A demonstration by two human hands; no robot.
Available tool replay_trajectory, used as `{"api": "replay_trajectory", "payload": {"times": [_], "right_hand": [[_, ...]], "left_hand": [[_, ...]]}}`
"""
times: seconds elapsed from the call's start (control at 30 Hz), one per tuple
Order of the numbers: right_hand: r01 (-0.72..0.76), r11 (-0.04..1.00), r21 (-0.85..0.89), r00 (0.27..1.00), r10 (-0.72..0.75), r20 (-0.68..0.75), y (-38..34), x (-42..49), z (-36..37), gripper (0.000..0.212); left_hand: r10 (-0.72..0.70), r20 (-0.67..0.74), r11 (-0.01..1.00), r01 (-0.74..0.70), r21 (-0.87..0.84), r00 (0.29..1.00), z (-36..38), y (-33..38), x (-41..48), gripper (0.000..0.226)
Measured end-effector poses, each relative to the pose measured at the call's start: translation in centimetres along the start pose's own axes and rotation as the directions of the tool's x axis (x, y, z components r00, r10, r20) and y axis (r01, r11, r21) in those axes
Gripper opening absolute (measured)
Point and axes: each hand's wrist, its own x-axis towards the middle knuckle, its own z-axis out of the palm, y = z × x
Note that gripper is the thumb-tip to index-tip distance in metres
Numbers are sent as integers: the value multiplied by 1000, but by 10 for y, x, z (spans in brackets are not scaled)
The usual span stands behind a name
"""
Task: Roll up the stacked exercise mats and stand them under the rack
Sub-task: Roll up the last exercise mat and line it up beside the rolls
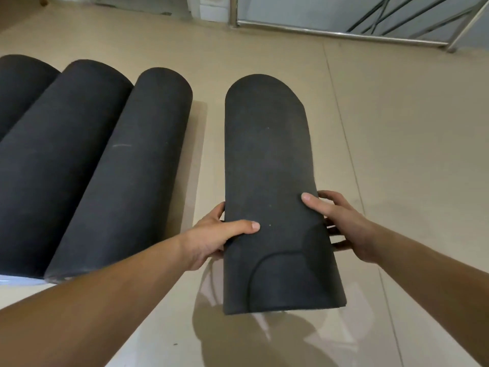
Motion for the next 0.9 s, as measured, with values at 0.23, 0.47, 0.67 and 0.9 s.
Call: {"api": "replay_trajectory", "payload": {"times": [0.23,0.47,0.67,0.9], "right_hand": [[-165,983,80,984,158,85,19,12,15,123],[-12,992,128,999,8,32,-13,26,62,124],[-157,949,275,949,67,309,1,23,77,86],[100,987,125,988,-113,102,-41,3,80,90]], "left_hand": [[230,-213,882,-112,457,950,-8,26,-17,100],[277,-225,670,-20,742,934,7,31,-21,122],[253,-321,785,0,620,913,-8,20,-20,134],[131,-212,985,-104,135,968,-32,18,-22,119]]}}
